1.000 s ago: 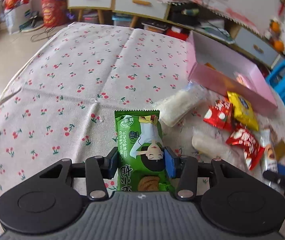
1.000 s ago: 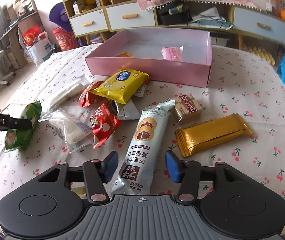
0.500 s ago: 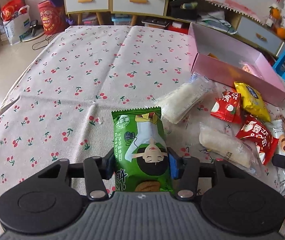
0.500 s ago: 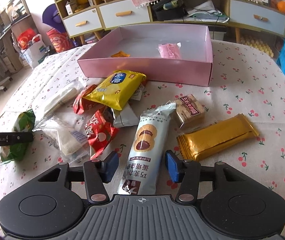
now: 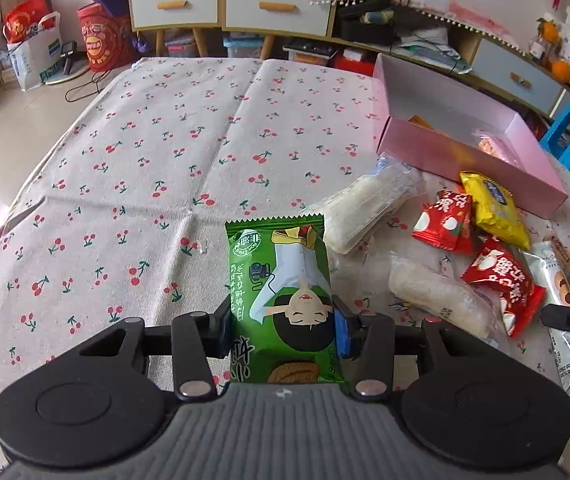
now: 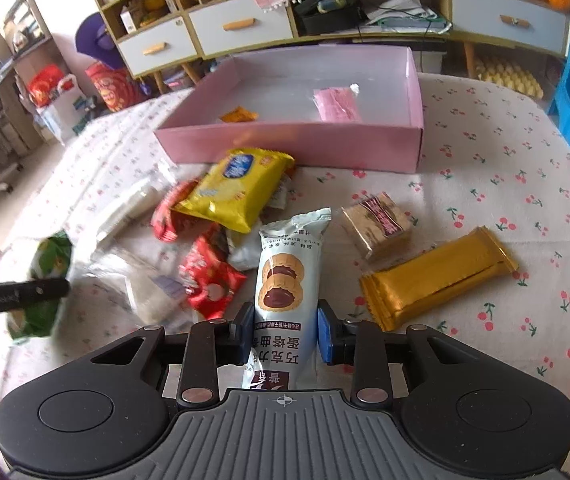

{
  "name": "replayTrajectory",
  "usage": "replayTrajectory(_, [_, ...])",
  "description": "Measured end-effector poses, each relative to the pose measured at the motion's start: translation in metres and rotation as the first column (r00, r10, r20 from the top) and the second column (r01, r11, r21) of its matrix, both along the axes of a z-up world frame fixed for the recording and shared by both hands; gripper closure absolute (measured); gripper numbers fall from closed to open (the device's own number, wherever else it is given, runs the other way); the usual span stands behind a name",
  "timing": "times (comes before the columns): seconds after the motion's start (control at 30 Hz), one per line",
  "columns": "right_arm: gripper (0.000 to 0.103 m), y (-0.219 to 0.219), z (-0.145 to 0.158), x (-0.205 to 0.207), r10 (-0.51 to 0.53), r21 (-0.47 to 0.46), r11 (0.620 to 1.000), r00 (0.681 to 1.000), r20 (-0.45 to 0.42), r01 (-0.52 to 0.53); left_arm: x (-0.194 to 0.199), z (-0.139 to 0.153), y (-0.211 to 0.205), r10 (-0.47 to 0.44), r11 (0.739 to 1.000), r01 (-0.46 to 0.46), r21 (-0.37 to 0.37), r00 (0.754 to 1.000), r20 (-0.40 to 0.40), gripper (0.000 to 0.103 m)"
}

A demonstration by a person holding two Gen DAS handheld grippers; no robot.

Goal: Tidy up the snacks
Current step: 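Carry the green packet and cookie tube into the pink box and release both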

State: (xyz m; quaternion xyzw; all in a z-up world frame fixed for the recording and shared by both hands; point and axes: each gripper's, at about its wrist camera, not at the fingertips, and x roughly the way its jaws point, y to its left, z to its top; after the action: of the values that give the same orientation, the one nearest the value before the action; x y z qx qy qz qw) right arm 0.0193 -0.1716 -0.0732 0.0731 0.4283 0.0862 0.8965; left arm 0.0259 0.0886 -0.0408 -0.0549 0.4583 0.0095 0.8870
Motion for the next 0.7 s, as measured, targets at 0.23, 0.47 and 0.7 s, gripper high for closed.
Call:
replayTrajectory(0.23, [0.073, -0.001, 0.010, 0.005, -0.026, 0.030, 0.999, 0.999, -0.048, 0.027, 0.001, 0.012, -0.007, -0.031, 0.999, 0.031, -0.007, 0.999, 0.026, 0.061])
replayTrajectory(0.47, [0.073, -0.006, 0.024, 0.011, -0.052, 0.067, 0.996, 0.997, -0.053, 0.055, 0.009, 0.021, -0.017, -0.055, 0.998, 0.057, -0.040, 0.998, 0.041, 0.061])
replayTrajectory(0.7, [0.073, -0.012, 0.045, 0.022, -0.079, 0.124, 0.989, 0.997, -0.024, 0.081, 0.023, 0.028, -0.034, -0.081, 0.994, 0.084, -0.075, 0.995, 0.050, 0.061])
